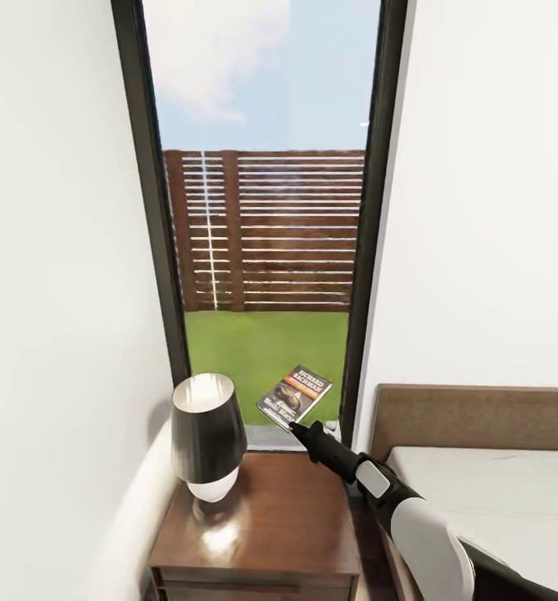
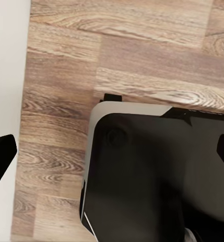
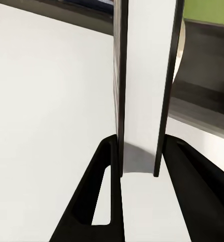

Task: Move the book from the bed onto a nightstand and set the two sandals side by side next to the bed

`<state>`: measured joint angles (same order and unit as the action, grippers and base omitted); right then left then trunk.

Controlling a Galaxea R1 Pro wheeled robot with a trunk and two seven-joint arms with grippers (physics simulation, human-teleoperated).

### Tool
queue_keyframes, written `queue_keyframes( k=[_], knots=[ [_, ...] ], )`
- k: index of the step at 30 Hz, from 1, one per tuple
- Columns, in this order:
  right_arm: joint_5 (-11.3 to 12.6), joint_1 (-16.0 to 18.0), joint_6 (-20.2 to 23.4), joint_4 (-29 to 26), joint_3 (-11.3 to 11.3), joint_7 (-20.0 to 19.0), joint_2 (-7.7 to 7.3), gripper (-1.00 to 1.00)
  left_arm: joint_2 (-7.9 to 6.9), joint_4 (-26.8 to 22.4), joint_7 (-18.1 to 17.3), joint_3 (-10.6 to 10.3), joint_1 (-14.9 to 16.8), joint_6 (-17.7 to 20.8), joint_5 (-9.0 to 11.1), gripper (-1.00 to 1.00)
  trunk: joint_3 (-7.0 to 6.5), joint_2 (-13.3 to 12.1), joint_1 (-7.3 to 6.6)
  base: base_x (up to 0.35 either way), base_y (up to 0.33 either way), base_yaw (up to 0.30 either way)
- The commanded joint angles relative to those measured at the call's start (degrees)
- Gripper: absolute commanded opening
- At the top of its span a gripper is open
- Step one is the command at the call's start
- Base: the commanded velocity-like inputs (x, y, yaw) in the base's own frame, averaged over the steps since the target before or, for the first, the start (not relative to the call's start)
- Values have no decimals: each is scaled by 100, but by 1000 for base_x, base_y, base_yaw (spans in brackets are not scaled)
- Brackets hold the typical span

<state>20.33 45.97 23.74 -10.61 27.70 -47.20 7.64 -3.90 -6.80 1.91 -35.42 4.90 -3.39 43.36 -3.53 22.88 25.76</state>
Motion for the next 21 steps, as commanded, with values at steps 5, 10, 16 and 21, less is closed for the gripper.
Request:
queue_keyframes(
  k=[5, 10, 16, 21],
  knots=[
    [38, 0, 46, -4, 7, 0, 1, -100, 5, -5, 34, -51, 1, -12, 39, 100, 2, 4, 2, 0, -68, 15],
    [34, 0, 47, -6, 7, 4, 1, -100, 11, -5, 100, -48, -1, -12, 33, 100, 2, 4, 2, 0, -14, 3],
    [32, 0, 44, -7, 7, 7, 1, -100, 12, -5, 113, -48, -1, -12, 33, 100, 2, 4, 2, 0, -4, 1],
    [32, 0, 43, -7, 7, 8, 1, -100, 12, -5, 115, -46, 1, -12, 32, 100, 2, 4, 2, 0, -1, 0]
  ],
)
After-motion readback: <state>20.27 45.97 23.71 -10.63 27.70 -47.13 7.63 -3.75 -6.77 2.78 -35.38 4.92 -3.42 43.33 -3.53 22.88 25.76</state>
